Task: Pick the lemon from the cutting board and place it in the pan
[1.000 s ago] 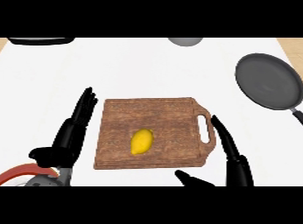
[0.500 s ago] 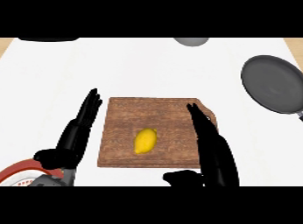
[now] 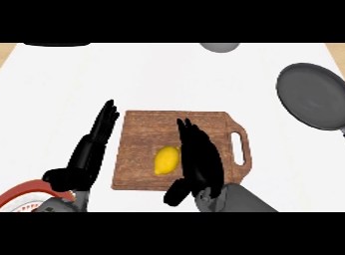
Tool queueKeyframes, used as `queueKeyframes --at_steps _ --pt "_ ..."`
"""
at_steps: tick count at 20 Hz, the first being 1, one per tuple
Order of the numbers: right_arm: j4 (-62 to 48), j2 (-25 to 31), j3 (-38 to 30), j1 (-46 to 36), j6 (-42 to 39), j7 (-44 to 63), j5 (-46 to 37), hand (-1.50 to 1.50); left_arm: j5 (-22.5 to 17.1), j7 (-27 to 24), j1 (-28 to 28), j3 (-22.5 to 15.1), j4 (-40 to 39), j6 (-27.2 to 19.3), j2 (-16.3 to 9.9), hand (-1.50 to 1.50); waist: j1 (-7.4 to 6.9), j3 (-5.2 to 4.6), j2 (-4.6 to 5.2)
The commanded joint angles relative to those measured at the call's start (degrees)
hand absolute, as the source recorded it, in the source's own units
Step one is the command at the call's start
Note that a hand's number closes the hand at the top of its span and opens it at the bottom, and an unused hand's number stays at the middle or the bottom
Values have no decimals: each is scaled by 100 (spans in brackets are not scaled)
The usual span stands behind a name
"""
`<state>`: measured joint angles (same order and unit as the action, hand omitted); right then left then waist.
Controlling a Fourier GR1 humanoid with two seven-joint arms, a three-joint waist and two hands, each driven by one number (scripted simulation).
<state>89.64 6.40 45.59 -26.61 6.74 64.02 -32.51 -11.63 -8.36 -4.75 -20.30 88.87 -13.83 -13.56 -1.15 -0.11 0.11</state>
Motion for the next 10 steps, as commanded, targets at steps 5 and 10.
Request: queueKeyframes --at_steps 5,10 --pt "-892 -625 -88 -334 -374 668 93 -150 -66 -167 318 192 53 334 -91 0 58 8 -12" --pt "-964 -633 -215 -581 -415 886 159 -150 96 10 168 269 122 187 40 0 79 9 -15"
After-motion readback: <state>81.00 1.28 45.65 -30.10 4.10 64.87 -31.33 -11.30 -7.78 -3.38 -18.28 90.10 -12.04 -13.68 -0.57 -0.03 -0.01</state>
